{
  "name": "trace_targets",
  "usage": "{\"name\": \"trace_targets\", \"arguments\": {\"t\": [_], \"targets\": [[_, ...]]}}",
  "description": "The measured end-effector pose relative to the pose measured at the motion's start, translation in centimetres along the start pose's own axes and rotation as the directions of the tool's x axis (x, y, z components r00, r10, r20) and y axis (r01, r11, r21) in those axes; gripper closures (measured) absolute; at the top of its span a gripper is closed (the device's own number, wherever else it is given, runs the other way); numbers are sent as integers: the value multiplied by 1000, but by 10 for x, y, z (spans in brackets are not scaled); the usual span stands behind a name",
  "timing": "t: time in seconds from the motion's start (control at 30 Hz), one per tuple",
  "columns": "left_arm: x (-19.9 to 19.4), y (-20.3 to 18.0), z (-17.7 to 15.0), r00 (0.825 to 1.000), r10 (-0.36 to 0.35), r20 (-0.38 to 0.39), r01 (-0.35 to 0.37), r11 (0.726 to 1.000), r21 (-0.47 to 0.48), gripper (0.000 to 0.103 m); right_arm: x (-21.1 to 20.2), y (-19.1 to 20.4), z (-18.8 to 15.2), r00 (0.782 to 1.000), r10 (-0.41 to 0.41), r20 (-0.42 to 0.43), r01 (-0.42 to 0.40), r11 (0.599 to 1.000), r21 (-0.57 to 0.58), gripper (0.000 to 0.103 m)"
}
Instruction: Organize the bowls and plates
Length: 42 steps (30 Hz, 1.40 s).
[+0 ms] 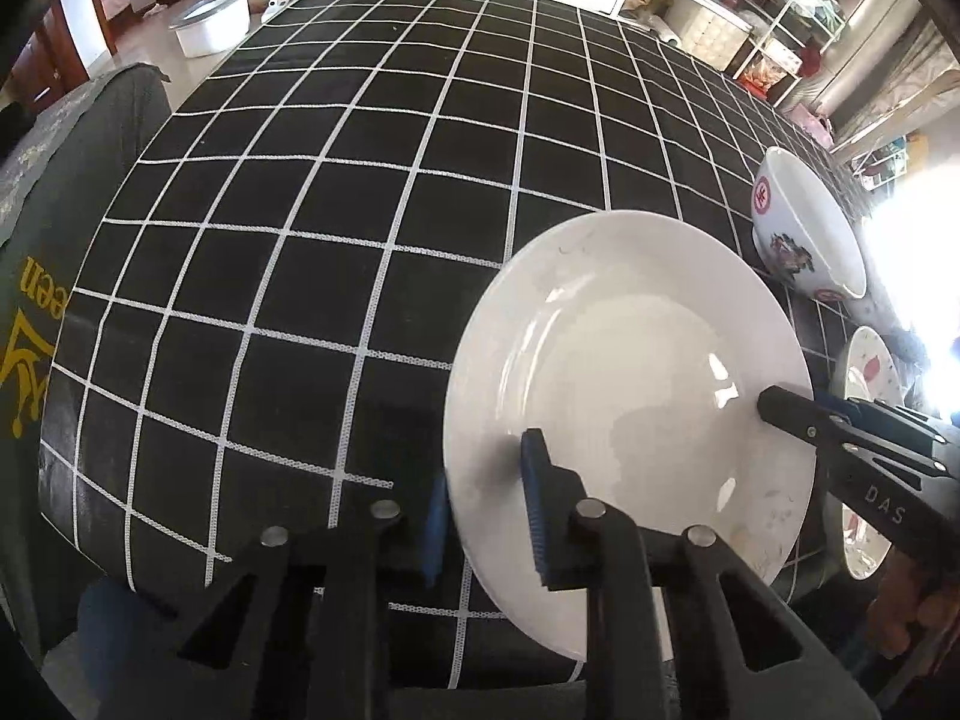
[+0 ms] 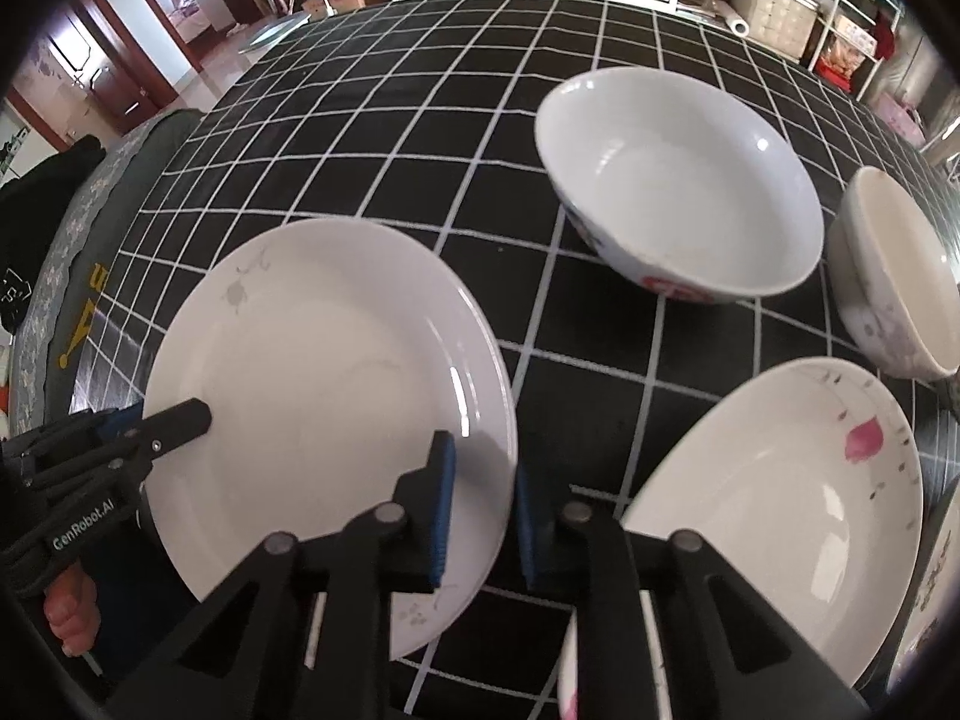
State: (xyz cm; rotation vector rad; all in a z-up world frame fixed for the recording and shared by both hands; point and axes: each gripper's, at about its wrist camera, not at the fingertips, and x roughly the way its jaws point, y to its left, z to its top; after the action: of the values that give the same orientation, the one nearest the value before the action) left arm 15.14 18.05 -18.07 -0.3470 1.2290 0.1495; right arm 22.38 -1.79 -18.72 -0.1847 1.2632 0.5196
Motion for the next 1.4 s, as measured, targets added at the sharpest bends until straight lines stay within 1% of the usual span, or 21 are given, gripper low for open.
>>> {"name": "trace_targets", "arguments": {"t": [0.07, 0.13, 0.27, 0.4, 0.53, 0.73, 0.87, 0.93, 1.03, 1.13, 1.23, 1.3, 1.4], "targets": [[2, 0, 2, 1000, -3, -1, 3, 1000, -4, 83, -2, 0, -1, 1000, -1, 6, 1, 1000, 3, 84], [1, -2, 2, 1000, 12, -3, -12, 1000, -6, 84, -4, -2, -3, 1000, 1, 13, -1, 1000, 8, 85], [-2, -2, -1, 1000, 16, 6, -16, 1000, -11, 84, -4, -6, 0, 1000, 26, 15, -27, 999, 42, 85], [-4, -1, -2, 999, 23, 21, -23, 999, -24, 84, -6, 2, 5, 1000, 18, 25, -18, 1000, 11, 85], [-5, 9, -5, 999, 26, 29, -24, 998, -52, 84, -6, 12, 10, 999, 17, 36, -16, 1000, -18, 85], [-6, 8, -5, 998, 45, 37, -44, 999, -24, 84, 0, 15, 9, 1000, 7, 25, -6, 1000, -24, 85], [-2, 6, -4, 998, 41, 42, -40, 999, -24, 84, 3, 11, 9, 1000, 2, 27, -1, 1000, -24, 85], [-1, 4, -2, 998, 40, 41, -39, 999, -18, 84, 0, 8, 7, 999, 14, 33, -13, 999, -31, 85], [-12, 8, -2, 995, 75, 72, -73, 997, -26, 84, -13, 5, 5, 997, 45, 68, -44, 999, -22, 85], [-28, 14, -3, 993, 71, 94, -66, 996, -63, 84, -33, 1, 0, 992, 37, 118, -32, 999, -42, 85], [-50, 8, -7, 989, 72, 133, -65, 996, -59, 84, -49, -8, -11, 989, 30, 142, -26, 999, -32, 85], [-60, -1, -10, 987, 60, 150, -54, 998, -39, 84, -57, -15, -19, 988, 26, 155, -24, 1000, -16, 85], [-75, -26, -16, 985, 9, 174, -11, 1000, 14, 84, -69, -30, -33, 984, 24, 177, -25, 1000, 9, 85]]}}
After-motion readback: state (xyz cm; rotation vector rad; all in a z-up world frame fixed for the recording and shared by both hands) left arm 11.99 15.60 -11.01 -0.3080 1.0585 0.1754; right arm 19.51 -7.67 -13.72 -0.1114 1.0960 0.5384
